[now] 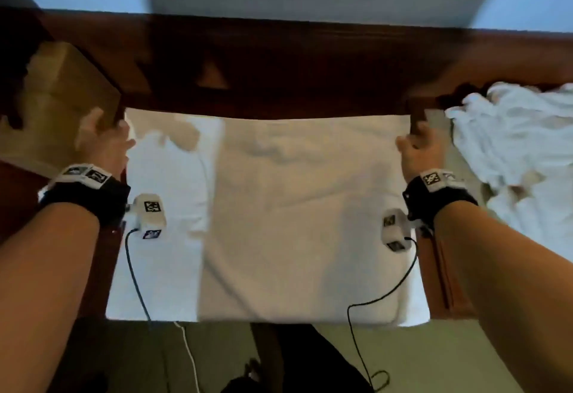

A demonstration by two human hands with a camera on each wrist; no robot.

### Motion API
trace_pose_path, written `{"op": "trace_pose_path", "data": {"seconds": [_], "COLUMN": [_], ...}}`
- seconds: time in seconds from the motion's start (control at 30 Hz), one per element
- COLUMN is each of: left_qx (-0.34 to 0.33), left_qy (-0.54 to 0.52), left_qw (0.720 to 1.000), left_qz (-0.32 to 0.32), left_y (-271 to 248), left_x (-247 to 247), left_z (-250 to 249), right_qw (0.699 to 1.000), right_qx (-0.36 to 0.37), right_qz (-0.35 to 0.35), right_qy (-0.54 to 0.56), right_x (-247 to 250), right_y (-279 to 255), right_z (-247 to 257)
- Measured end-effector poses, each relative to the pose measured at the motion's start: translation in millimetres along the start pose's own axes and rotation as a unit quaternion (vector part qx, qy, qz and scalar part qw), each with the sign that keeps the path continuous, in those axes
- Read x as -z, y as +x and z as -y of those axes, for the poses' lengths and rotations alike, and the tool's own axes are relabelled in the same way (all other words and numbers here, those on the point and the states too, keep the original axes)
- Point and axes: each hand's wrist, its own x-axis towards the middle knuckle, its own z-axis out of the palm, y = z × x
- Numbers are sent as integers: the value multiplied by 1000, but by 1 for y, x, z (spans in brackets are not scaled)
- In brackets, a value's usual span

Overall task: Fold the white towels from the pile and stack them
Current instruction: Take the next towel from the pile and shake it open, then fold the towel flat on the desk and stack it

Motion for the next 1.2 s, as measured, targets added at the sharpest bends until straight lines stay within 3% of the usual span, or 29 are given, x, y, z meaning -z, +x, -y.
{"op": "trace_pose_path", "data": {"seconds": [0.07,0.13,0.2,0.23,0.37,0.5,0.63,0.77,0.87,0.93,1.03,1.2], "left_qx": [-6,-6,-11,-11,-20,-58,-83,-74,-22,2,-5,-40], "left_qy": [210,422,557,579,606,610,574,595,593,583,597,598], "left_qw": [974,887,793,774,747,747,771,762,759,765,759,762], "left_qz": [81,186,247,255,271,259,263,246,269,275,262,245], "left_y": [-15,-49,-79,-83,-59,5,28,-35,-95,-105,-82,-4], "left_x": [-17,-24,-17,-13,-18,-43,-60,-49,-27,-18,-22,-58], "left_z": [60,117,154,166,162,137,119,144,164,170,163,135], "right_qw": [973,904,857,848,829,839,847,845,842,834,832,856], "right_qx": [8,43,44,42,60,77,70,44,9,-8,-5,33], "right_qz": [146,246,272,275,285,269,259,237,276,296,296,253], "right_qy": [-177,-348,-435,-450,-477,-466,-459,-477,-463,-465,-469,-449], "right_x": [-22,-31,-31,-30,-29,-48,-67,-55,-31,-20,-28,-62], "right_y": [-34,-74,-102,-109,-91,-35,-1,-51,-116,-130,-101,-25], "right_z": [-52,-103,-136,-144,-140,-122,-103,-110,-135,-147,-141,-112]}}
